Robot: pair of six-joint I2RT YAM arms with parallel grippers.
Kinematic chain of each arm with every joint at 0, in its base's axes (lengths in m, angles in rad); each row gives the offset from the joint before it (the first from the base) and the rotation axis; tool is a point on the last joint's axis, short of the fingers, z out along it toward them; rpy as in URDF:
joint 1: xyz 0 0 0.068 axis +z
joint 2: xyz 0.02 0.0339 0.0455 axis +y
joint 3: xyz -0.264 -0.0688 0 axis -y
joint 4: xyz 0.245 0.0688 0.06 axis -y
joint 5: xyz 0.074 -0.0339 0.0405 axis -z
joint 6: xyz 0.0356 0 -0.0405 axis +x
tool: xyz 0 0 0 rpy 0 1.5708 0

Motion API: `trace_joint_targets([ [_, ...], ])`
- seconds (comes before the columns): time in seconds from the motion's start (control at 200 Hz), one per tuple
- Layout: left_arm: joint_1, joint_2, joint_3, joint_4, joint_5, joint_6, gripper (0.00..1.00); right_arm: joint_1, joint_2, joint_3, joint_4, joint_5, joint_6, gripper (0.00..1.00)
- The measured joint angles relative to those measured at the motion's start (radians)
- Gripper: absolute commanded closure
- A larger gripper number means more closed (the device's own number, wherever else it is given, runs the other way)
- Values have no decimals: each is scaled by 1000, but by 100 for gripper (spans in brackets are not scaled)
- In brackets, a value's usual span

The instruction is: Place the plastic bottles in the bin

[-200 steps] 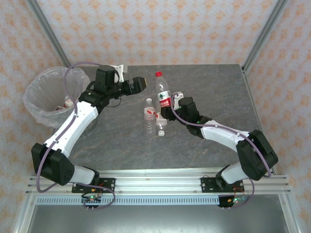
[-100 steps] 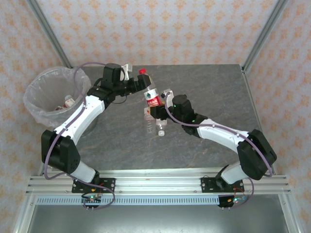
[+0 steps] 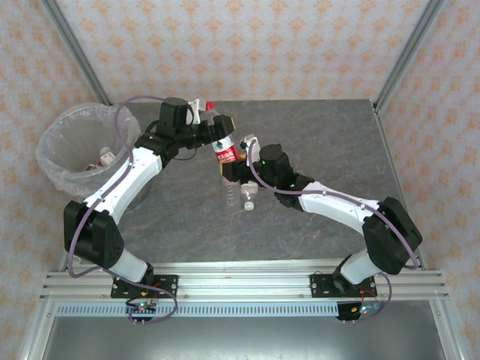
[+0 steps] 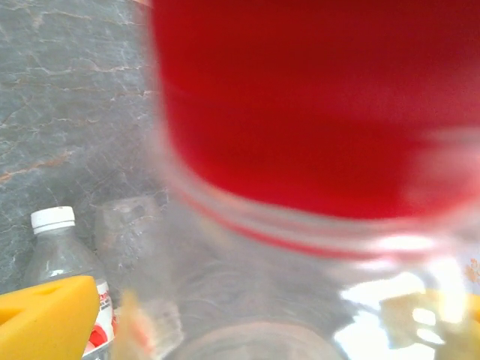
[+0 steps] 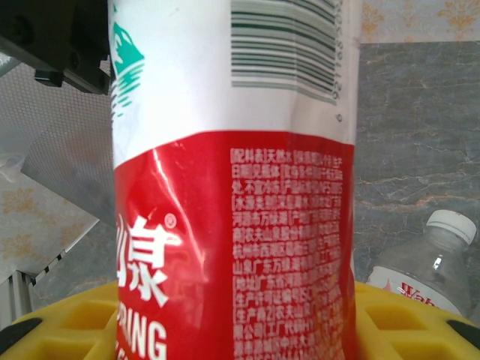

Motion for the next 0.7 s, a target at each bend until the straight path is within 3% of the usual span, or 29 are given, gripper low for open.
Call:
trace_joint_targets([
  [0.21,-2,0,0,-9,18,26,14,0,27,16,9,0,22,68],
  [0.45,-2,0,-1,-34,10,42,31,0,28,16,35,-17,56,64],
  [0.581,-2,0,0,-34,3,43,40,0,33,16,49,-27,74,61],
  [0.701,-3,-2,0,-35,-4,43,43,0,34,16,50,-30,80,54],
])
